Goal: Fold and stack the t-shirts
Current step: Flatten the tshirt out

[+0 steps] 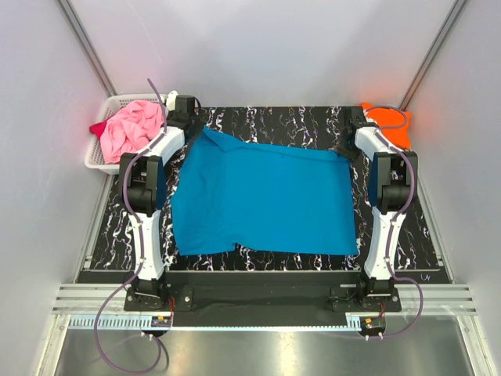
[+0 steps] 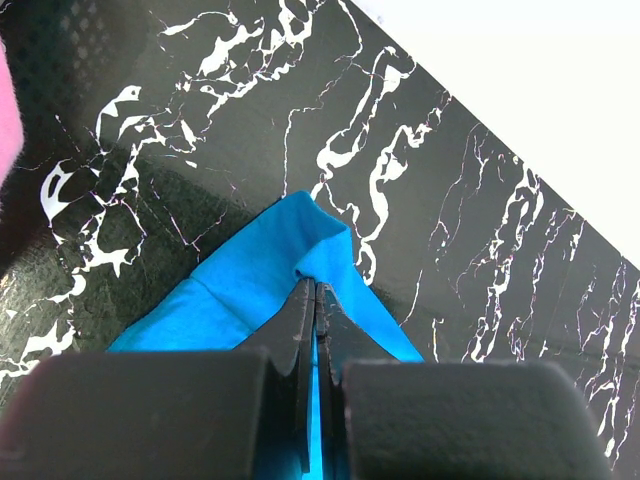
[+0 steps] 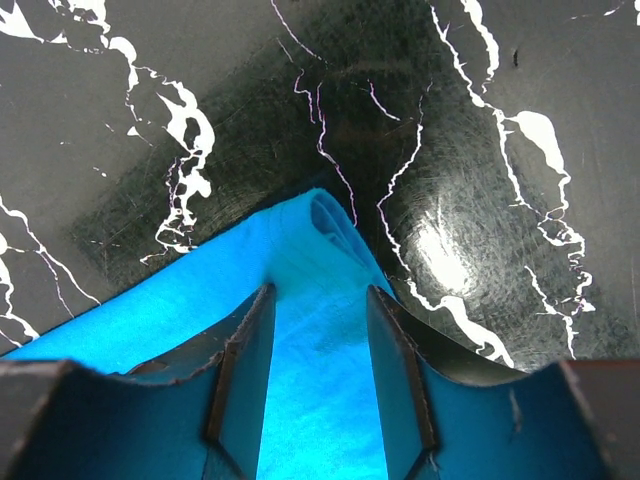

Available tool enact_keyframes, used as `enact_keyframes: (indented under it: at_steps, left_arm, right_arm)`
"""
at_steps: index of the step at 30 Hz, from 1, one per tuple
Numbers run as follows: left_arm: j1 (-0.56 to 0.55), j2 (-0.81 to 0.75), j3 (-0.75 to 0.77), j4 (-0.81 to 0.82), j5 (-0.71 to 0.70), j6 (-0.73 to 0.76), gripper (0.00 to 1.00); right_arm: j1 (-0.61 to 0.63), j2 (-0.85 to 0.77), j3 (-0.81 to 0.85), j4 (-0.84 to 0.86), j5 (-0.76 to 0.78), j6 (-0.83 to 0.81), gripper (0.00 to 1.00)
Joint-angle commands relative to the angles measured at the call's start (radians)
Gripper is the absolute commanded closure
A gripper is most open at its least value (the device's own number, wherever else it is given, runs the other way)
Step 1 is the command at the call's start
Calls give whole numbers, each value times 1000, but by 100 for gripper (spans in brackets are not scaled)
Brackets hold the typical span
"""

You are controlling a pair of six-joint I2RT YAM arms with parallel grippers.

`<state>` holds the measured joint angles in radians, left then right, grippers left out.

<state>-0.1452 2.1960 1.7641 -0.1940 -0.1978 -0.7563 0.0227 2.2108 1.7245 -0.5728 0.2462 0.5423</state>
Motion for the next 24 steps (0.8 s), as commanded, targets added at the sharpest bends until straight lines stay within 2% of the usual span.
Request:
enact_keyframes:
  at_steps: [1, 10, 13, 14, 18, 20, 24]
  left_arm:
    - [-4, -67, 5, 19, 12, 14, 100]
    - [-4, -79, -8, 16, 14, 18, 100]
    - [-5, -82, -9, 16, 14, 21, 100]
    - [-5, -85, -9, 16, 12, 23, 100]
    - [-4, -87, -9, 13, 12, 26, 100]
    - [-4, -87, -11, 11, 12, 26, 100]
    - [-4, -88, -14, 13, 12, 26, 100]
  right_arm:
    - [-9, 10, 37, 13, 34, -16, 52]
    - [-17, 49, 47, 24, -12, -10, 56]
    - [-47, 59, 55, 22, -25, -8, 66]
    - [-47, 61, 58, 24, -25, -10, 74]
    - [-49, 50, 63, 22, -12, -15, 82]
    - [-49, 40, 63, 21, -5, -22, 80]
    - [-49, 24, 73, 16, 2, -39, 60]
